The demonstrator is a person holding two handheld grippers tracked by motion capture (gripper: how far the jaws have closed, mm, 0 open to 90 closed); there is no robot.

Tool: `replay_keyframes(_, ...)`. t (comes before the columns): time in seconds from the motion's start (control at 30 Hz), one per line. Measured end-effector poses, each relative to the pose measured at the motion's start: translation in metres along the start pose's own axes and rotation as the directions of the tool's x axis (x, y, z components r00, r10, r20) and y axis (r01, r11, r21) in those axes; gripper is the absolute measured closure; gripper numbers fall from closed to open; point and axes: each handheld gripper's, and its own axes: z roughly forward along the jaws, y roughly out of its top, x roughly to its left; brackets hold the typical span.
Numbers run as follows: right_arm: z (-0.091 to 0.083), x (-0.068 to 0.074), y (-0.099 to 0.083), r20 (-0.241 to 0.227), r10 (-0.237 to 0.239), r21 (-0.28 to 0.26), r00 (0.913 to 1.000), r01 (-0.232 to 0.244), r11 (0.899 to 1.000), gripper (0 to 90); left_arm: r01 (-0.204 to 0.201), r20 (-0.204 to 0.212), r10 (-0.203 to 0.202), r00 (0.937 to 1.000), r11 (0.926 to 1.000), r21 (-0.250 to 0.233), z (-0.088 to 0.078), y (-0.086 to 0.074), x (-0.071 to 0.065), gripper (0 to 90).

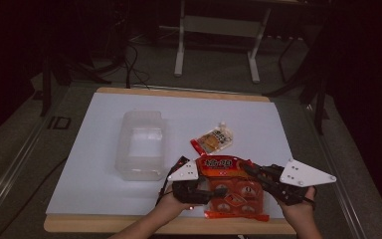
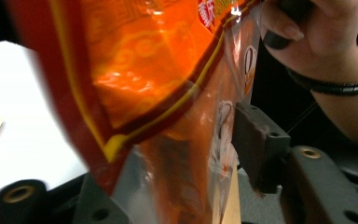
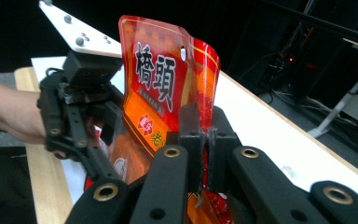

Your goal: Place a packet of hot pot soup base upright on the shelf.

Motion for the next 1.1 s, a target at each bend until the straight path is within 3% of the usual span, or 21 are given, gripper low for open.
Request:
replay_keyframes(0.2,0.0,0.0,-0.001,-0.001,0.001,0.003,1.0,-0.001,1.0,87.6,-0.006,0.033,0.006,0.9994,1.0,0.004,-0.001,0.001,0.0,70.0)
replay_keyframes(0.47,-0.006,-0.004,0.003,0.012,0.001,-0.012,0.9999,-0.001,1.0,87.3,-0.012,0.019,0.011,0.9998,0.9996,0.026,0.0,0.015,-0.007,71.3)
replay_keyframes(0.63,-0.013,-0.007,0.009,0.014,-0.002,-0.039,0.9999,0.002,0.999,86.7,-0.015,0.017,0.015,0.9997,0.9999,-0.001,-0.001,0.024,-0.013,71.4)
replay_keyframes(0.9,-0.018,-0.012,0.016,0.017,0.01,-0.081,0.9998,-0.008,0.997,82.9,-0.056,-0.043,0.056,0.9975,0.9983,-0.014,-0.007,0.038,-0.018,71.6)
replay_keyframes(1.1,-0.022,-0.016,0.018,0.024,0.049,-0.121,0.9985,-0.046,0.992,68.6,-0.075,-0.096,0.072,0.9928,0.997,-0.022,-0.014,0.044,-0.02,71.7)
